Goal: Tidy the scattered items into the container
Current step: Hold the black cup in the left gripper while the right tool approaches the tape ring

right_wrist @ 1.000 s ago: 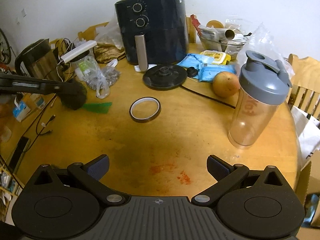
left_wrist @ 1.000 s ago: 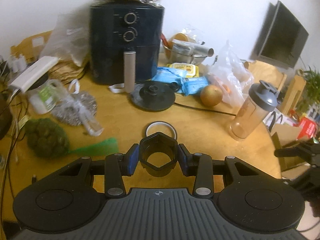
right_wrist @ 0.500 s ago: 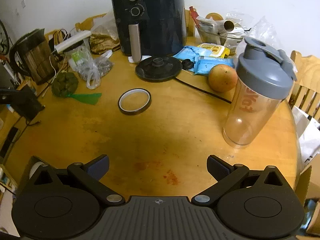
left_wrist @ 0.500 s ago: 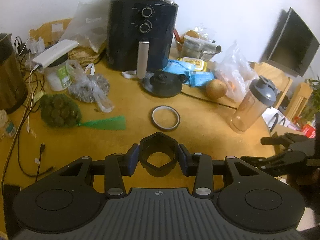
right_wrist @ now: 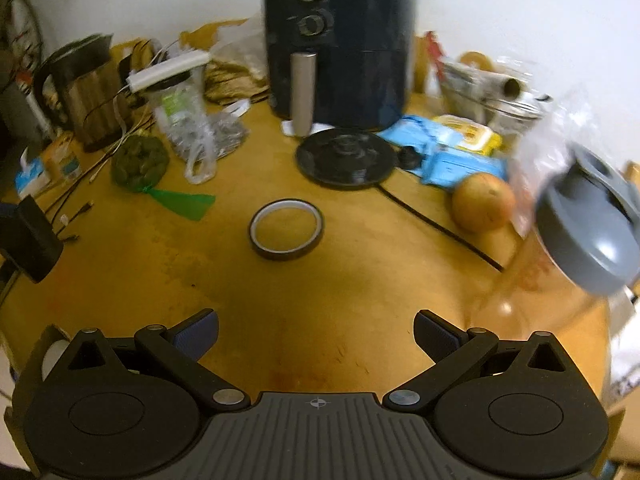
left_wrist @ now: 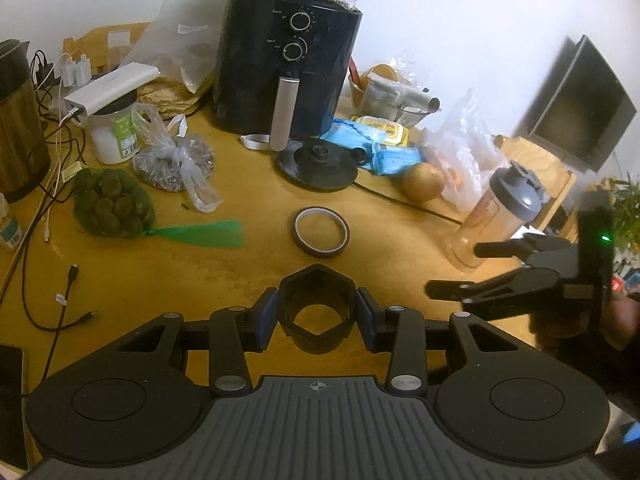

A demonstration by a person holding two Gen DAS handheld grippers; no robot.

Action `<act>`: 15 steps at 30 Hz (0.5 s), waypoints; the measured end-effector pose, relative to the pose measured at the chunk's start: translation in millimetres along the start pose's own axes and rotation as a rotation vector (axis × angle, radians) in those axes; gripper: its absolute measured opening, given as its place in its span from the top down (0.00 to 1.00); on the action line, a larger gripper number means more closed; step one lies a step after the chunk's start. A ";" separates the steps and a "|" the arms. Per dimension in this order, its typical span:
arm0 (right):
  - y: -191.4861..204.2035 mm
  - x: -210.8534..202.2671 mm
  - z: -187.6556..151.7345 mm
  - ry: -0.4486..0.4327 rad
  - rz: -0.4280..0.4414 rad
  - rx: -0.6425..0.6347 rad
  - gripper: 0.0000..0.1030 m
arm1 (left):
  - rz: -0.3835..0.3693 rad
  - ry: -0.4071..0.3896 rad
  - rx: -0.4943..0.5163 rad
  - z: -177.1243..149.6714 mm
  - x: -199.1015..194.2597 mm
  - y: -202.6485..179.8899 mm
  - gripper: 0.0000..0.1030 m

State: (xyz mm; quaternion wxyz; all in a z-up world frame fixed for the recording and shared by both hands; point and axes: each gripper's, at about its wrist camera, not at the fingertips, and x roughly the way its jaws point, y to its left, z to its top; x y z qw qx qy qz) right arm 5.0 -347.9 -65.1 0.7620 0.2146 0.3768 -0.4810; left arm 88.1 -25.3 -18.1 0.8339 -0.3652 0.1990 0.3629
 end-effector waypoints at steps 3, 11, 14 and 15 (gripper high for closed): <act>1.2 9.9 9.4 0.005 0.014 -0.019 0.00 | -0.006 -0.017 -0.003 0.6 -2.5 -0.5 0.61; 5.1 44.3 26.2 0.037 0.078 -0.096 0.00 | 0.002 -0.038 -0.039 -7.6 -13.7 6.7 0.61; 4.3 58.5 30.1 0.036 0.075 -0.090 0.00 | 0.012 -0.032 -0.060 -13.0 -16.7 12.9 0.61; 3.8 63.6 31.8 0.037 0.074 -0.088 0.00 | 0.014 -0.030 -0.065 -14.4 -17.8 14.9 0.61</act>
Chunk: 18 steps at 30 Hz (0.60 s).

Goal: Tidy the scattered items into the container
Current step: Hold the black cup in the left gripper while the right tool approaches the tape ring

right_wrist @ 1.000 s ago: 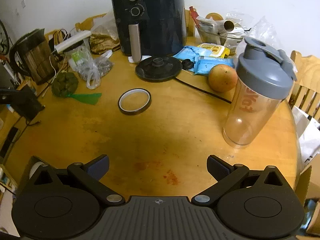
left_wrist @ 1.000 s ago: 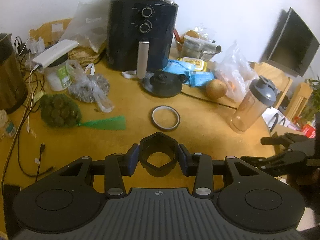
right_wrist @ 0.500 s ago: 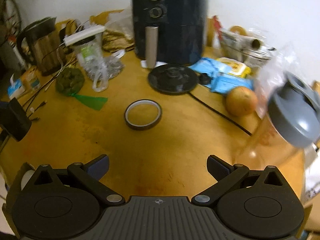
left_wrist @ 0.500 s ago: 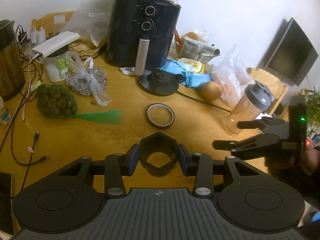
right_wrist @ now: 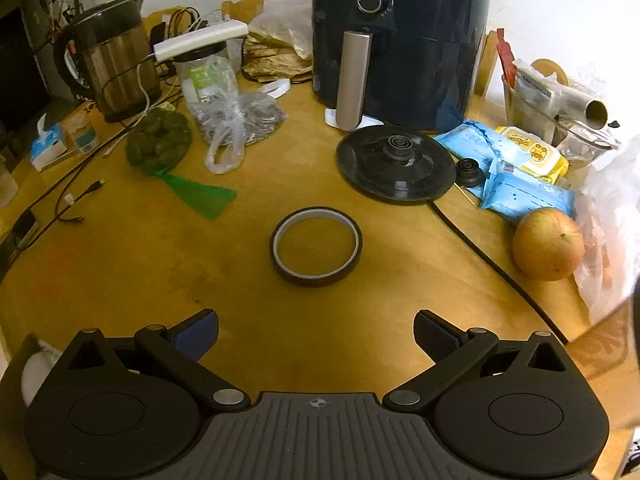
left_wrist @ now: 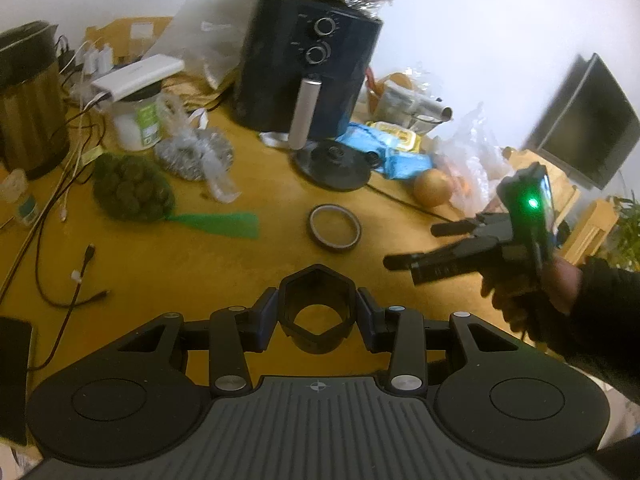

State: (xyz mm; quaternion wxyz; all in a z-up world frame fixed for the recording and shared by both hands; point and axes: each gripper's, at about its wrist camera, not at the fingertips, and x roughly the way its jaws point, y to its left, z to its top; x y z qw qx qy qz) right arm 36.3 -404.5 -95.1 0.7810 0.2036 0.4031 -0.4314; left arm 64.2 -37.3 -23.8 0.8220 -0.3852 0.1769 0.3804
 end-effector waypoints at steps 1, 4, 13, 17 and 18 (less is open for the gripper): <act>-0.8 4.8 1.9 0.001 0.000 0.001 0.00 | 0.001 0.002 -0.005 -1.6 -1.3 2.3 0.61; -1.8 17.1 6.5 -0.006 0.020 -0.006 0.00 | 0.007 0.010 -0.015 -6.2 -4.6 9.2 0.61; 6.8 57.3 22.5 -0.033 0.058 -0.099 0.00 | 0.050 0.016 -0.072 -13.0 -10.9 31.6 0.61; 9.4 73.7 27.7 -0.036 0.041 -0.150 0.00 | 0.063 0.015 -0.088 -15.3 -13.1 38.8 0.61; 8.8 77.7 28.6 -0.034 0.038 -0.160 0.00 | 0.068 0.016 -0.095 -16.1 -13.8 41.0 0.61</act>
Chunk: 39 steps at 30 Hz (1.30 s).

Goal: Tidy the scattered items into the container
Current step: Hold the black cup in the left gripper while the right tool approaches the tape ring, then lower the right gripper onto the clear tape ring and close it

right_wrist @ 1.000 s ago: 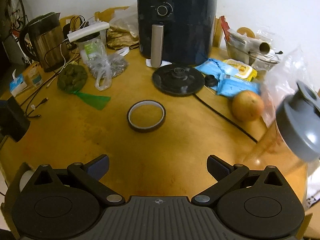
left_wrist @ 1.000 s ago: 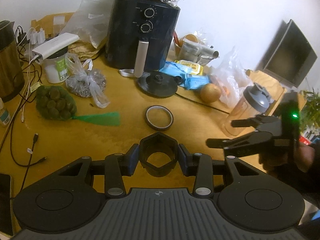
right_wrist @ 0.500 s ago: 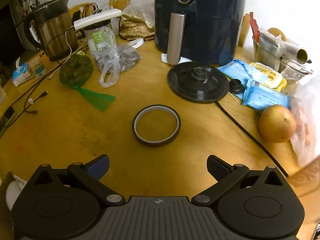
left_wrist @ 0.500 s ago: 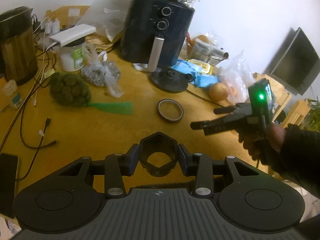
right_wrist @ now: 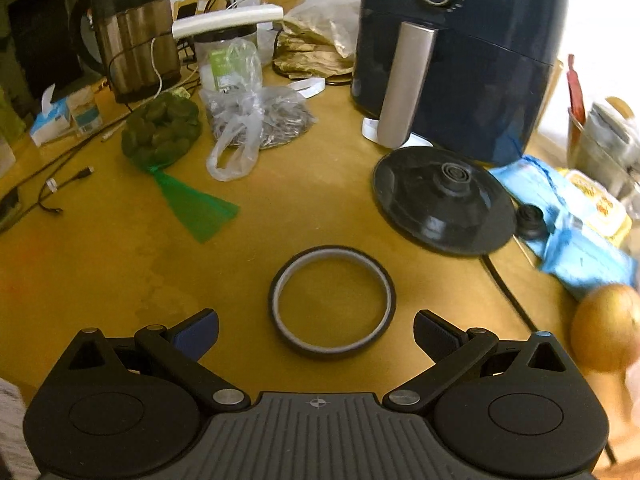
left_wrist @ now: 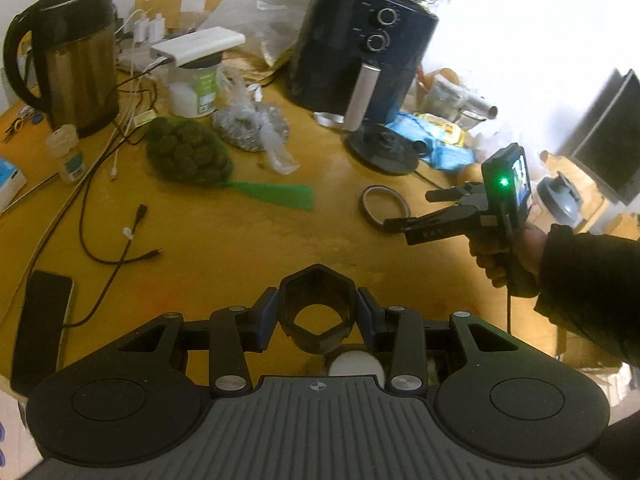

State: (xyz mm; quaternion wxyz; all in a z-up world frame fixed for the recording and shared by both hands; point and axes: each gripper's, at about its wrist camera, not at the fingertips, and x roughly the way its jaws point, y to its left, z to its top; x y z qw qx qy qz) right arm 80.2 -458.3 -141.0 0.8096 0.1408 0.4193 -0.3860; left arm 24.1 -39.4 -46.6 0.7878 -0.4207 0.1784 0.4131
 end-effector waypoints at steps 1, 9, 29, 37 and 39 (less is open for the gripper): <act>-0.9 4.2 0.2 0.005 0.000 -0.013 0.00 | 0.004 0.001 -0.007 -0.3 -0.3 2.1 0.61; -6.8 31.0 -3.4 0.057 -0.032 -0.082 0.00 | 0.034 0.003 -0.054 -0.9 -0.6 17.0 0.61; -25.2 53.2 12.3 0.017 0.051 -0.027 0.11 | 0.034 0.013 -0.083 0.6 5.2 22.4 0.61; -22.3 50.2 11.4 0.038 0.032 0.014 0.12 | 0.017 0.005 -0.072 2.3 5.2 21.4 0.61; -19.6 47.9 11.4 0.048 0.024 0.005 0.12 | 0.009 0.000 -0.066 3.1 4.7 20.4 0.61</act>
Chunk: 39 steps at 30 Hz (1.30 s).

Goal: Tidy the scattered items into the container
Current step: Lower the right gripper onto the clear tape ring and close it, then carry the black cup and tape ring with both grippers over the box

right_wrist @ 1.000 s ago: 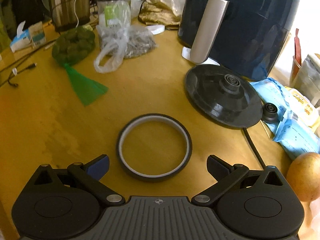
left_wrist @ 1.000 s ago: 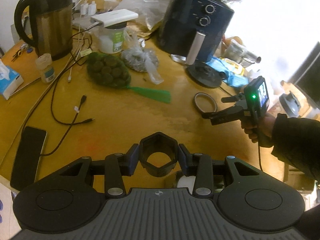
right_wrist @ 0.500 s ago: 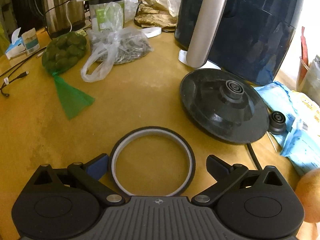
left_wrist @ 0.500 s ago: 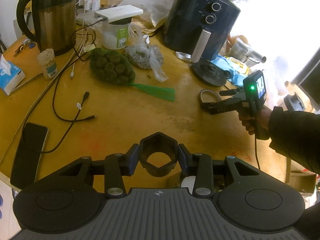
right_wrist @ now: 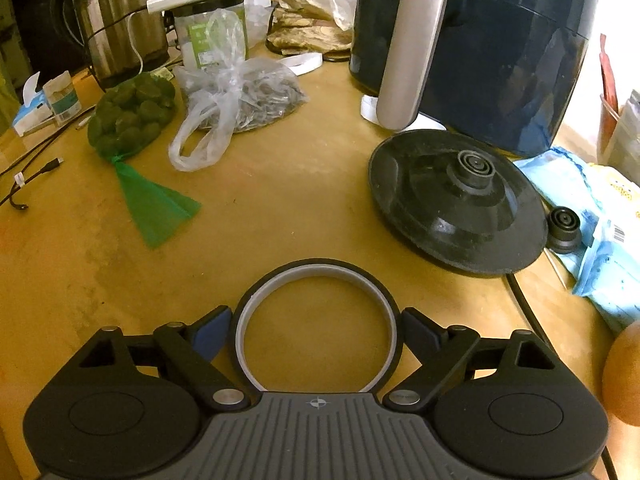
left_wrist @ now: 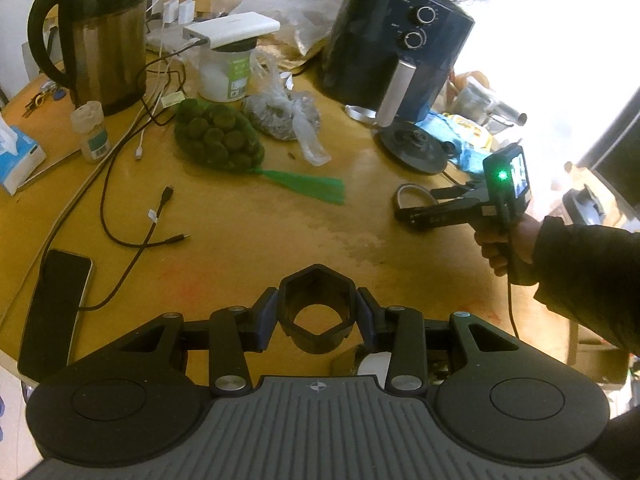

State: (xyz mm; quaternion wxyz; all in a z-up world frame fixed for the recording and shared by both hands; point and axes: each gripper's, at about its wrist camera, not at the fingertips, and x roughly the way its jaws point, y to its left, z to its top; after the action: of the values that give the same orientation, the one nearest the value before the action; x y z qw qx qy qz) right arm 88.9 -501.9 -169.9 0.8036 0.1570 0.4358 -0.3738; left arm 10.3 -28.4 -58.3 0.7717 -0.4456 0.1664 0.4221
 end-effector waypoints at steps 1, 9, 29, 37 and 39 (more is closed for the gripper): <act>1.4 -1.7 -0.5 0.001 -0.002 -0.004 0.12 | -0.004 -0.002 0.003 0.1 -0.3 -0.2 0.61; 3.4 -32.0 -5.9 -0.009 -0.011 0.050 0.12 | -0.039 -0.013 0.034 2.3 -1.7 -1.6 0.61; 22.6 -163.6 -48.3 -0.095 -0.106 0.247 0.12 | -0.201 -0.005 0.169 16.5 3.7 -12.0 0.61; 32.3 -214.0 -65.5 -0.134 -0.129 0.308 0.12 | -0.228 -0.021 0.215 20.6 0.8 -26.9 0.61; 34.4 -222.7 -68.6 -0.138 -0.127 0.316 0.12 | -0.220 -0.027 0.208 21.4 -1.6 -30.9 0.61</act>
State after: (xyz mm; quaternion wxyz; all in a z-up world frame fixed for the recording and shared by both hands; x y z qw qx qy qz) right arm -1.6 -335.8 -29.4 0.7715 0.2276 0.3246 -0.4976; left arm 31.5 -19.1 -28.6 0.8574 -0.3731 0.1490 0.3216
